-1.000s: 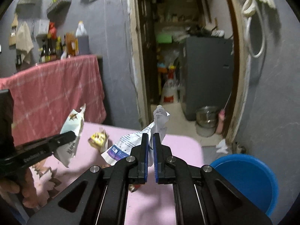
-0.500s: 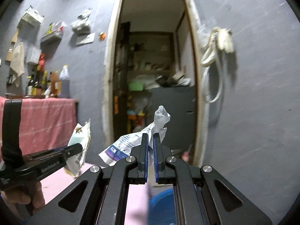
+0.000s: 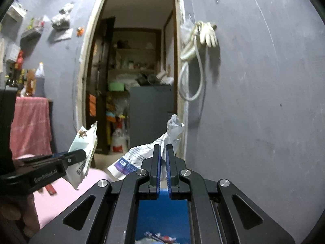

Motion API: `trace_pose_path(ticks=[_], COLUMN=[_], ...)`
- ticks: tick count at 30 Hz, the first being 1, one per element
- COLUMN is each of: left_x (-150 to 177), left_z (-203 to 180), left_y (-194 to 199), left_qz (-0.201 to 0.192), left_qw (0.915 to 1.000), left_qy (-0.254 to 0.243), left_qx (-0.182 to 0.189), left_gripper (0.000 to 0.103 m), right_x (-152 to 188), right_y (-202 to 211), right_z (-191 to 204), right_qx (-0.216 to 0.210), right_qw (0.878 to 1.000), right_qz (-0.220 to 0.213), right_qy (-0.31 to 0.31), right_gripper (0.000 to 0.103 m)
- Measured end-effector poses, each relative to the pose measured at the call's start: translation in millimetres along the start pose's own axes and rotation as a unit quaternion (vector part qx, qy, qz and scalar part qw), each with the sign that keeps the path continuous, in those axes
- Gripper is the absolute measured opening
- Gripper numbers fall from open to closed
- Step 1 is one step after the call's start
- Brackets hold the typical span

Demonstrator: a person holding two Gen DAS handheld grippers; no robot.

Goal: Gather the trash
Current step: 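Lift both held wrappers and carry them over the blue basin, then open both grippers to drop the wrappers into the blue basin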

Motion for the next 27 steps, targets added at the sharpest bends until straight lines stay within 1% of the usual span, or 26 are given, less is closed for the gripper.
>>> trace_pose_path(ticks=[2, 5, 9, 11, 15, 20, 22, 25, 27], left_x=[6, 17, 29, 34, 43, 48, 51, 52, 50], left_z=[-1, 0, 6, 9, 14, 19, 23, 26, 26], left_y=[-12, -29, -47, -51, -61, -70, -71, -69, -66], left_qz=[0.023, 0.060, 0.104, 0.116, 0.139, 0.161, 0.168, 0.168, 0.167], left_qw=[0.9997, 0.9980, 0.9940, 0.9923, 0.9888, 0.9846, 0.9826, 0.9815, 0.9819], left_qy=[0.009, 0.022, 0.035, 0.042, 0.056, 0.069, 0.079, 0.093, 0.090], left_qx=[0.005, 0.001, -0.004, -0.005, -0.002, -0.002, 0.000, 0.002, -0.002], left_gripper=[0.007, 0.007, 0.007, 0.007, 0.007, 0.013, 0.020, 0.025, 0.025], right_x=[8, 21, 35, 41, 46, 52, 55, 58, 56], right_y=[-6, -21, -33, -39, -46, -54, -56, -58, -59], right_z=[-5, -12, -17, -18, -17, -15, -16, -16, -17], right_qx=[0.001, -0.005, -0.012, -0.015, -0.018, -0.021, -0.023, -0.027, -0.029], right_qw=[1.000, 0.998, 0.995, 0.993, 0.991, 0.986, 0.985, 0.983, 0.983], right_qz=[0.017, 0.054, 0.091, 0.110, 0.132, 0.159, 0.169, 0.179, 0.179], right_qy=[-0.002, -0.013, -0.026, -0.029, -0.033, -0.032, -0.033, -0.034, -0.036], right_gripper=[0.003, 0.003, 0.003, 0.003, 0.003, 0.005, 0.006, 0.011, 0.026])
Point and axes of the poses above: each gripper's, at about its wrist camera, not at the fingertips, and y roughly against the way its jaws point, z to its left, x to its underside, the point moved 2 cm from there along -y, roughly the way its jaws point, and after that the axes turned 15 degrees about x, right-handed, at the moved point
